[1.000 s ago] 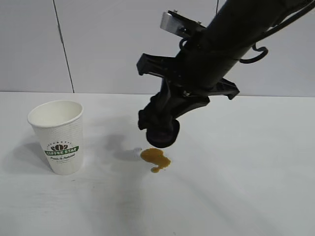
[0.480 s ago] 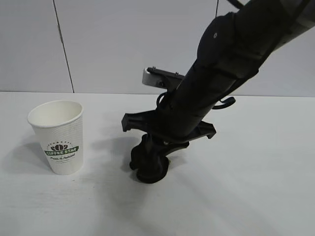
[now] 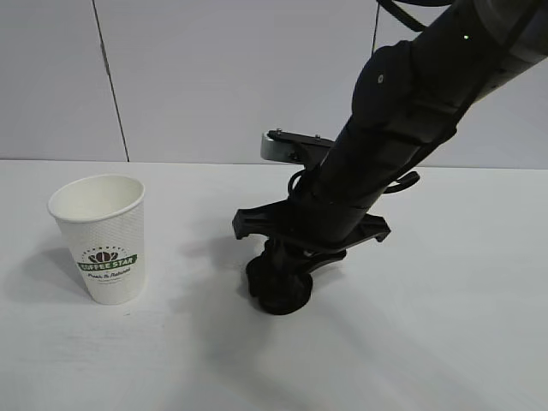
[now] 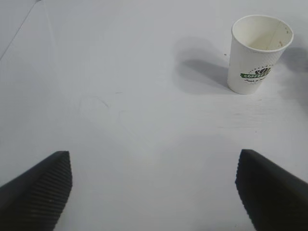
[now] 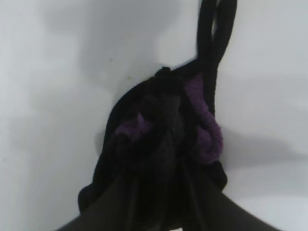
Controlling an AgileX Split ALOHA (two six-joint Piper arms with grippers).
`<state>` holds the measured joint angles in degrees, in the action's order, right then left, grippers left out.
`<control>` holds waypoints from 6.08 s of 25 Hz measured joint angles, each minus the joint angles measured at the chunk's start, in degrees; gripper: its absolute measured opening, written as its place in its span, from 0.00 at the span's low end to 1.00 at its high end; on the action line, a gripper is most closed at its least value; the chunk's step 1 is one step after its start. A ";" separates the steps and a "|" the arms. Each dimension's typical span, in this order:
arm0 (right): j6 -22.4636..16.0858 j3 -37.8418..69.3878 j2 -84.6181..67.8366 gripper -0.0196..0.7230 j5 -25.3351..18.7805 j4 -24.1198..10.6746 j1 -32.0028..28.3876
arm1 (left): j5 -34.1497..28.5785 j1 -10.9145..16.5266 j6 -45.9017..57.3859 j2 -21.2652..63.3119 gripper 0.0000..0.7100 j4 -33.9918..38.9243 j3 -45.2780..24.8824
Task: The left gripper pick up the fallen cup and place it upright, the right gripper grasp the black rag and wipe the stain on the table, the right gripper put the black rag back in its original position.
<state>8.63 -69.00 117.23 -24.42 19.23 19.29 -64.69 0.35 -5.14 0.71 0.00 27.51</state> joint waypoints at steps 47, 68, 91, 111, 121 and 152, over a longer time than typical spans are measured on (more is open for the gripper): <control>1.50 -0.09 3.47 0.20 16.20 3.37 4.15 | 0.00 0.00 0.00 0.00 0.94 0.00 0.00; -1.94 -3.89 -7.04 0.20 -22.67 -13.27 -4.34 | 0.00 0.00 0.00 0.00 0.94 0.00 0.00; -7.14 -8.61 -10.46 0.71 -30.55 -14.65 -4.34 | 0.00 0.00 0.00 0.00 0.94 0.00 0.00; -24.11 -19.77 -49.97 0.71 -46.91 -70.26 -4.34 | 0.00 0.00 0.00 0.00 0.94 0.00 0.00; -27.11 -20.16 -79.25 0.71 -48.27 -43.84 -4.34 | 0.00 0.00 0.00 0.00 0.94 0.00 0.00; -19.40 33.75 -115.73 0.71 -41.24 -23.19 -4.34 | 0.01 0.00 0.00 0.00 0.94 0.00 0.00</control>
<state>-10.77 -35.25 1.50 -65.66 -3.96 14.95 -64.68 0.35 -5.14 0.71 0.00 27.51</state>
